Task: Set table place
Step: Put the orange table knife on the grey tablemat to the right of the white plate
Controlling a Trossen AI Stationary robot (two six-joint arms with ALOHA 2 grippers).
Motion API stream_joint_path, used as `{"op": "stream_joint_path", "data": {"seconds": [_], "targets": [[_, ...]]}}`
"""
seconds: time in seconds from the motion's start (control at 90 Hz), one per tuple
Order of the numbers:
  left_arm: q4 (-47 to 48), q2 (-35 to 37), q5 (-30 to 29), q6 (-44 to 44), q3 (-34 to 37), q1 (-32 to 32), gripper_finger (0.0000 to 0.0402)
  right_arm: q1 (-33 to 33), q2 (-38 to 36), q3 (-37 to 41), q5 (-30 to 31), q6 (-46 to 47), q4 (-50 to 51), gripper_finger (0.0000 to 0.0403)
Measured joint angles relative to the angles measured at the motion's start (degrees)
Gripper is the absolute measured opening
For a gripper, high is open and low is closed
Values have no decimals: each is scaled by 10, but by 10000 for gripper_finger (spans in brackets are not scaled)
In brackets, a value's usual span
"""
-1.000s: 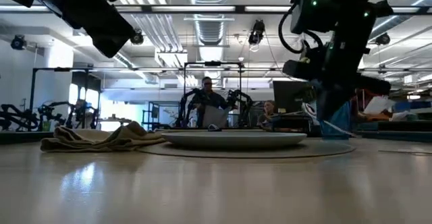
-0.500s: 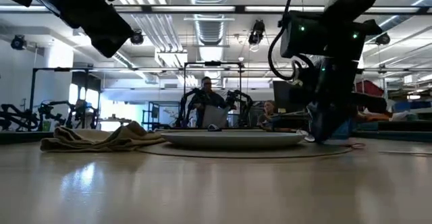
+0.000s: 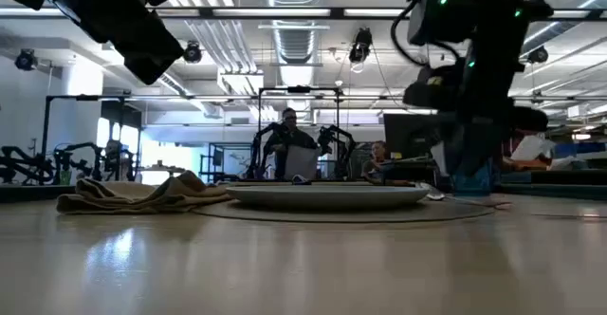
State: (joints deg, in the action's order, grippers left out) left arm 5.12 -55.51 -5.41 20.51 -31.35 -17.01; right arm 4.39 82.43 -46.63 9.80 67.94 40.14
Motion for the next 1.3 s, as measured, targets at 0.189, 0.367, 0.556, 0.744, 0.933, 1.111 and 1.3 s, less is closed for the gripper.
{"op": "stream_joint_path", "data": {"seconds": [0.189, 0.367, 0.556, 0.744, 0.933, 1.111, 1.3], "targets": [[3, -3, -12, -1, 0, -3, 27, 118, -8, 1, -71, 18, 2, 151], [-1, -3, -27, 5, 0, -3, 27, 226, -6, 1, -72, 62, 6, 143], [-10, -5, -60, 8, 0, -1, 27, 304, -6, 1, -68, 105, 20, 126], [-34, -14, -70, 5, 0, 2, 27, 356, -6, 1, -68, 109, 51, 114], [-57, -42, -76, -6, 0, 10, 27, 375, -6, 1, -68, 120, 78, 115], [-61, -70, -76, -7, 0, 18, 27, 376, -6, 1, -68, 109, 80, 128], [-62, -83, -76, -7, 0, 20, 27, 377, -6, 14, -71, 97, 81, 132]]}}
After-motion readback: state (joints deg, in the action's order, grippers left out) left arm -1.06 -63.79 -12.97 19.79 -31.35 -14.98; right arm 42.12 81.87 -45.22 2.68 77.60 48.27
